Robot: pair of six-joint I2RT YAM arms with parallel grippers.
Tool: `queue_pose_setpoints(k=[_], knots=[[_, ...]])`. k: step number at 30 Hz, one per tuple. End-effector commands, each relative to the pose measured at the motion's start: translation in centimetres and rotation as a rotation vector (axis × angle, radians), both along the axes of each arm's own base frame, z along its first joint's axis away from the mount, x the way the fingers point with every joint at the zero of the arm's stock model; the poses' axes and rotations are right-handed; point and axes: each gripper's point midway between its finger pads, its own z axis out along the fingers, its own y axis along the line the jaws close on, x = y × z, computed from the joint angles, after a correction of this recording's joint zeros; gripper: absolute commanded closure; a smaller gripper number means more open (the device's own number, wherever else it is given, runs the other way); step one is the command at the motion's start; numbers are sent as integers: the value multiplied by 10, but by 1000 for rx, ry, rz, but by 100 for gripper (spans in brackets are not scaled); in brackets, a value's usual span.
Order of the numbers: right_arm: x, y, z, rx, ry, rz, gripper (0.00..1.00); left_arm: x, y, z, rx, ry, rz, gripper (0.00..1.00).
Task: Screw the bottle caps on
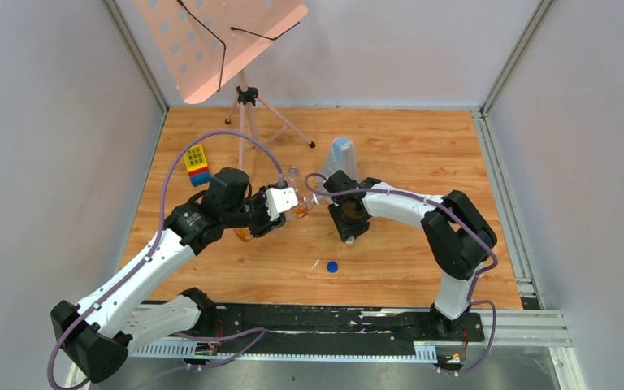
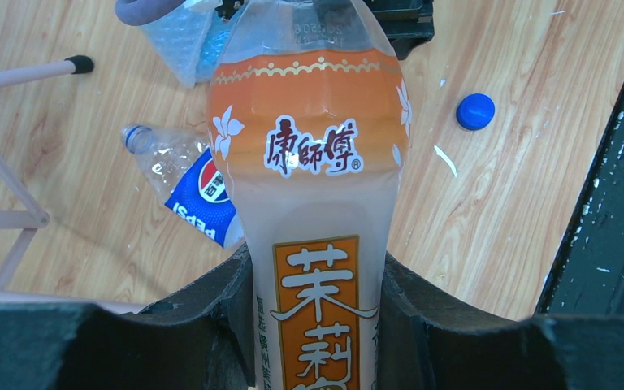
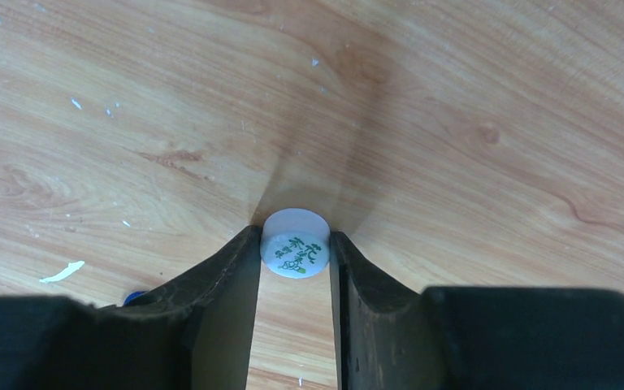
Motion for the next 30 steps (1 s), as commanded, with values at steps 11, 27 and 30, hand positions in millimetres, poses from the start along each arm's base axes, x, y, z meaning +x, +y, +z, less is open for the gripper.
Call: queue_pose_setpoints(k=[11, 27, 30], knots=[[-15, 30, 133, 386, -89, 185, 100, 0, -10, 17, -44, 4, -27, 90], [-34, 31, 278, 1001, -122, 448, 100, -11, -22, 37, -67, -10, -159, 93], [-32, 30, 284, 997, -192, 488, 100, -14, -27, 45, -83, -12, -198, 94]])
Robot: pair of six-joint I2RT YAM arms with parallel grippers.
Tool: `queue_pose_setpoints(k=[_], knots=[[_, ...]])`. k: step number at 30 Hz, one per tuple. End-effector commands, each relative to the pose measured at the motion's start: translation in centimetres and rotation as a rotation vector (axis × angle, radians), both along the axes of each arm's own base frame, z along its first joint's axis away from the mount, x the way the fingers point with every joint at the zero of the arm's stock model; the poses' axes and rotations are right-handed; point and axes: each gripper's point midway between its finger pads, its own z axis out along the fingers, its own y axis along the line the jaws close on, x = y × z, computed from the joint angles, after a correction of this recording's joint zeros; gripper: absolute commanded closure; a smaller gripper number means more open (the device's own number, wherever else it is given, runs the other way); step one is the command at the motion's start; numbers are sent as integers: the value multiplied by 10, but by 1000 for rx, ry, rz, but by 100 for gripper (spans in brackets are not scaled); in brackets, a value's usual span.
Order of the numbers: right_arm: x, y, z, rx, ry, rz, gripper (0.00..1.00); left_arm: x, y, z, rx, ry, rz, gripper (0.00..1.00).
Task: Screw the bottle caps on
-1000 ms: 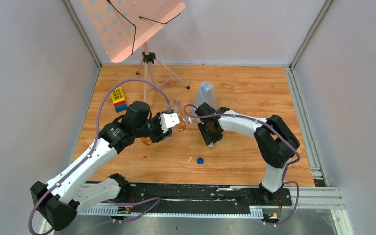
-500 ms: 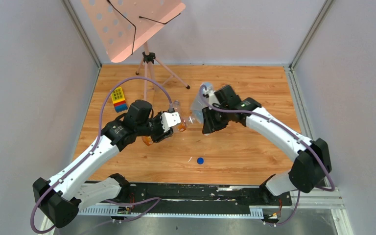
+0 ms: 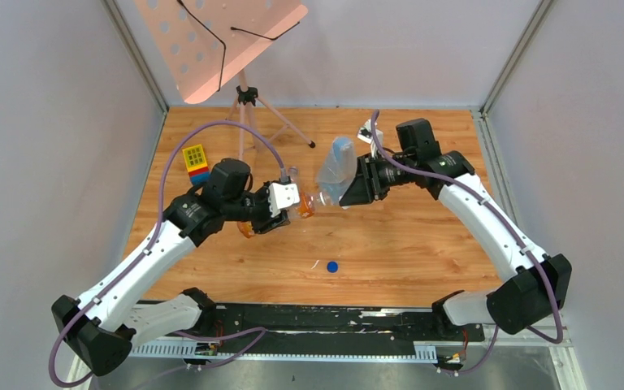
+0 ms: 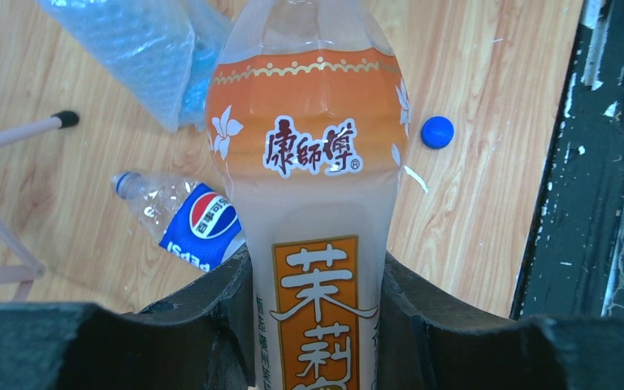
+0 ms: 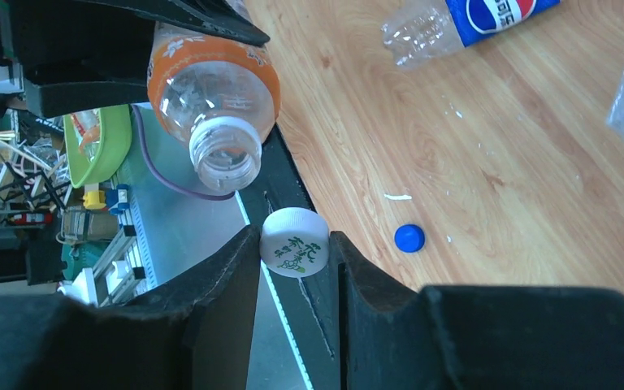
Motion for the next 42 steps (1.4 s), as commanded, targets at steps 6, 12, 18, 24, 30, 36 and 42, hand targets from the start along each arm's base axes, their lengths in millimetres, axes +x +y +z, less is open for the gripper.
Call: queue_pose_setpoints(k=[6, 12, 18, 24, 30, 36, 42], knots=[[-6, 6, 61, 179, -284, 102, 100, -11, -21, 30, -76, -1, -145, 94], [-11, 8, 68, 226, -326, 120, 100, -8, -26, 33, -85, 10, -154, 95], [-14, 8, 61, 232, -307, 132, 100, -10, -30, 40, -112, 5, -167, 95], [-17, 9, 60, 245, -285, 149, 99, -13, -34, 45, -142, 4, -189, 95], [-27, 11, 58, 274, -266, 206, 97, -17, -39, 48, -171, 23, -215, 97], [-42, 9, 50, 298, -299, 285, 97, -21, -48, 52, -213, 63, -246, 100], [-49, 6, 50, 306, -408, 331, 97, -32, -59, 51, -237, 193, -308, 100]])
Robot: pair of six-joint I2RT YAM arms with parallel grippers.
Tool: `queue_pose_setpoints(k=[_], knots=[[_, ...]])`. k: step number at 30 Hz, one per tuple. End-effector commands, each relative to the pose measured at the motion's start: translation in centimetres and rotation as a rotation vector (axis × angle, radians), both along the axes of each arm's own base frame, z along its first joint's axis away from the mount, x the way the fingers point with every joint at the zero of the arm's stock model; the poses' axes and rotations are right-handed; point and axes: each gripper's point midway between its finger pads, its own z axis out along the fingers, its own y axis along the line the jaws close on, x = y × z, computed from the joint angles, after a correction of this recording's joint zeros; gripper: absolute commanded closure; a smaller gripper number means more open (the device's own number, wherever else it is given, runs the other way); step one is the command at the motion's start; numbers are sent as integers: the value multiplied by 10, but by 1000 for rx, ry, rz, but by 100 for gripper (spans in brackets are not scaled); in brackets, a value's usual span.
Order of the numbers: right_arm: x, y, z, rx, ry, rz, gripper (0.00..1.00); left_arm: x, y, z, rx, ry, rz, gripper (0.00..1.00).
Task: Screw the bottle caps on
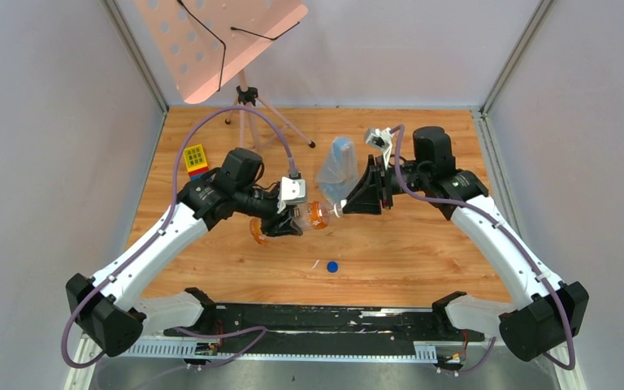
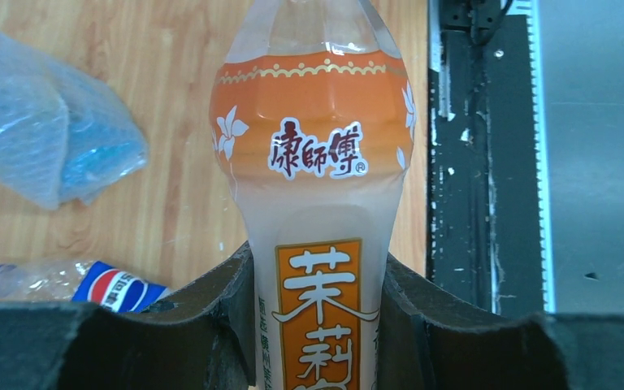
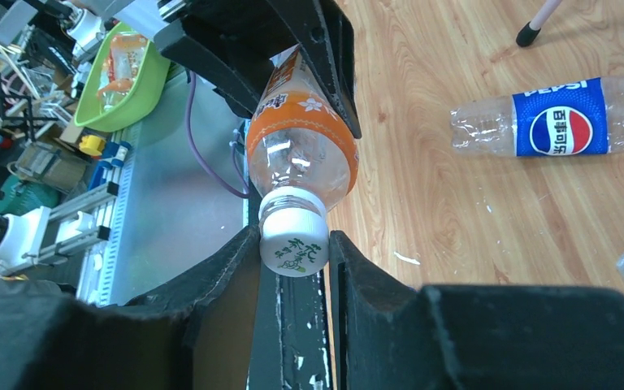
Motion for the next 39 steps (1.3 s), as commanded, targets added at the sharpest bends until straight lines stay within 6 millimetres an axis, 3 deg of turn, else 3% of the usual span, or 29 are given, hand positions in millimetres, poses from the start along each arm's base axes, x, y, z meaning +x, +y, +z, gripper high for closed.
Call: queue_pose_setpoints(k=[1, 20, 30, 39], knots=[[-15, 1, 10, 54, -153, 93, 97, -2, -25, 41, -139, 20, -86, 100], [-38, -2, -3, 77, -267, 239, 100, -11, -30, 48, -173, 68, -138, 100], [-38, -3, 0, 87, -334, 245, 100, -9, -35, 60, -257, 49, -119, 100], [-32, -3, 9, 110, -522, 255, 100, -12, -47, 76, -336, 182, -124, 100]])
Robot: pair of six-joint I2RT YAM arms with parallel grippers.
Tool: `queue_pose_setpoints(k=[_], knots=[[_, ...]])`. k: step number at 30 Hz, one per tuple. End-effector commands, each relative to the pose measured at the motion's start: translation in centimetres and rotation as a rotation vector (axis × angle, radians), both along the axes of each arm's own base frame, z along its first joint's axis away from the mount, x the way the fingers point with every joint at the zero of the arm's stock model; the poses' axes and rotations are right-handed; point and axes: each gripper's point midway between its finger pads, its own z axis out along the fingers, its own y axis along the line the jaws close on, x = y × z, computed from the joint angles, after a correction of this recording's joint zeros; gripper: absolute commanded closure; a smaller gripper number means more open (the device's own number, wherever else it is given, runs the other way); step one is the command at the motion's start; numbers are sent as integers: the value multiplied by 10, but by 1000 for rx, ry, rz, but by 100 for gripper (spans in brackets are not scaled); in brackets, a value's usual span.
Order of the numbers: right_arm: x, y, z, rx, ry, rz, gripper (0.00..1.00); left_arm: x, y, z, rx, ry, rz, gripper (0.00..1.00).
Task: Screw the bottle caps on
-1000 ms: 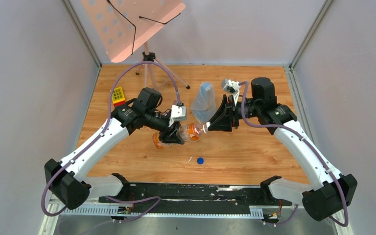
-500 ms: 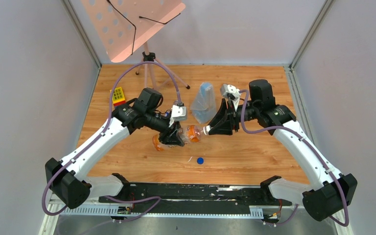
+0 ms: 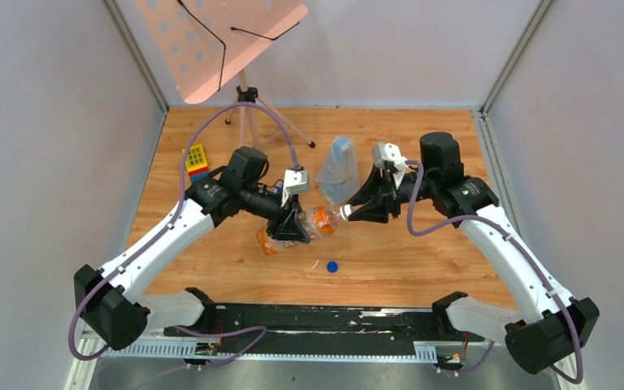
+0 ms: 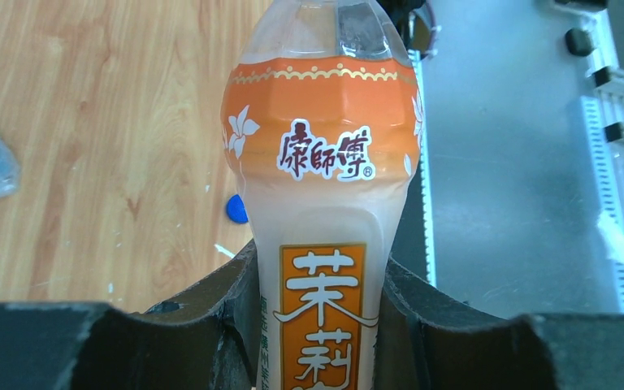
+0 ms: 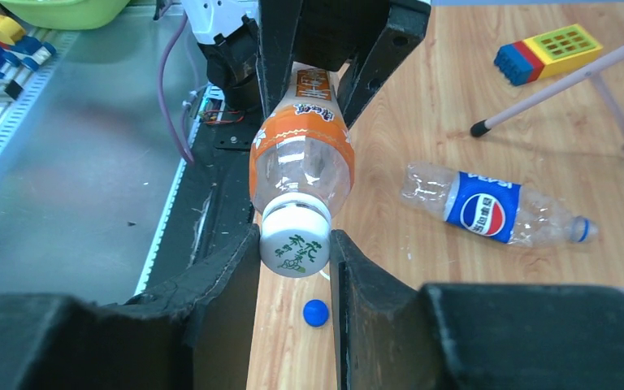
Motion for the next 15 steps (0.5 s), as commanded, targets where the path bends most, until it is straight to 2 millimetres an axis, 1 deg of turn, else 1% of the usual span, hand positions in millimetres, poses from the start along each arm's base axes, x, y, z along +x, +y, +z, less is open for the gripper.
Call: queue_pose_setpoints(k=[1, 6, 9, 12, 15], knots=[[-13, 4, 5, 36, -116, 85, 100, 11, -28, 69, -262, -92, -48, 100], [-11, 4, 9, 53, -196, 101, 100, 6, -29, 77, -288, -77, -62, 100], [-16, 6, 13, 82, -214, 145, 100, 3, -28, 79, -298, -84, -80, 100], [-15, 8, 17, 92, -187, 166, 100, 1, -28, 81, -307, -93, -95, 100], [-13, 10, 18, 83, -139, 173, 100, 5, -28, 82, -302, -120, -81, 100]])
